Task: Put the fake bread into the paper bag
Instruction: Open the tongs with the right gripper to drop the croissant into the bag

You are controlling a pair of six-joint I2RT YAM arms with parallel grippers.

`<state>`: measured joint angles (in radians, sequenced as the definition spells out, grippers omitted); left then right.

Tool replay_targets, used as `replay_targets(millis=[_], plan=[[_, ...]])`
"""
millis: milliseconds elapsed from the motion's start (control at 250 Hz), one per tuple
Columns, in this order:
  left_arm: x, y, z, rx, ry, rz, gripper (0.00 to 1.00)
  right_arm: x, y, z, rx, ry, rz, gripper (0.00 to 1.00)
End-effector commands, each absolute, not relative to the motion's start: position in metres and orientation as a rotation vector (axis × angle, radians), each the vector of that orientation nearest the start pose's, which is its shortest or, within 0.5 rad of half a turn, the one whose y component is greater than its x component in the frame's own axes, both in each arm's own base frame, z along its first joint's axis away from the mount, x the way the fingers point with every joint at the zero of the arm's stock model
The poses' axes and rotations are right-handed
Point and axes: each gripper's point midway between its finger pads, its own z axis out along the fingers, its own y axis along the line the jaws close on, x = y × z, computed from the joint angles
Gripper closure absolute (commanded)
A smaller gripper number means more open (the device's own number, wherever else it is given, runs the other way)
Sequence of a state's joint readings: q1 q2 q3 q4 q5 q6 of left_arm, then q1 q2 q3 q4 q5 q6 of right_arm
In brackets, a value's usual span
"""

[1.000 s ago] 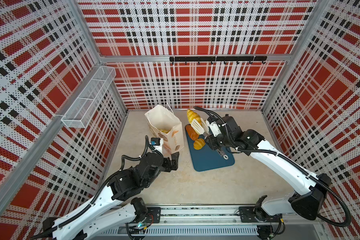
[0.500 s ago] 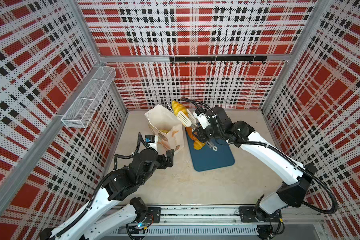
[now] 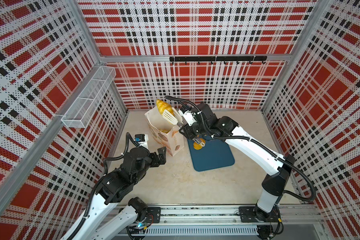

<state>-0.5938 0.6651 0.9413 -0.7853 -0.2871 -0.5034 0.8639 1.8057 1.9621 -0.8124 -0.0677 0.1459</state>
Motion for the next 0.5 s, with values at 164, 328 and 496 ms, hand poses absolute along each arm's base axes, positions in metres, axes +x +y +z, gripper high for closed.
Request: replay_targets(millis=[164, 328, 496], plan=[[0.222, -0.090, 0.281, -0.072, 2.090, -0.395, 0.01, 0.344, 0.417, 0.332, -0.847, 2.073, 0.588, 0.57], [0.221, -0.092, 0.274, -0.073, 2.108, -0.402, 0.01, 0.352, 0.420, 0.327, -0.849, 2.076, 0.554, 0.55], [0.221, -0.094, 0.268, -0.070, 2.124, -0.410, 0.01, 0.355, 0.420, 0.319, -0.859, 2.099, 0.519, 0.52]])
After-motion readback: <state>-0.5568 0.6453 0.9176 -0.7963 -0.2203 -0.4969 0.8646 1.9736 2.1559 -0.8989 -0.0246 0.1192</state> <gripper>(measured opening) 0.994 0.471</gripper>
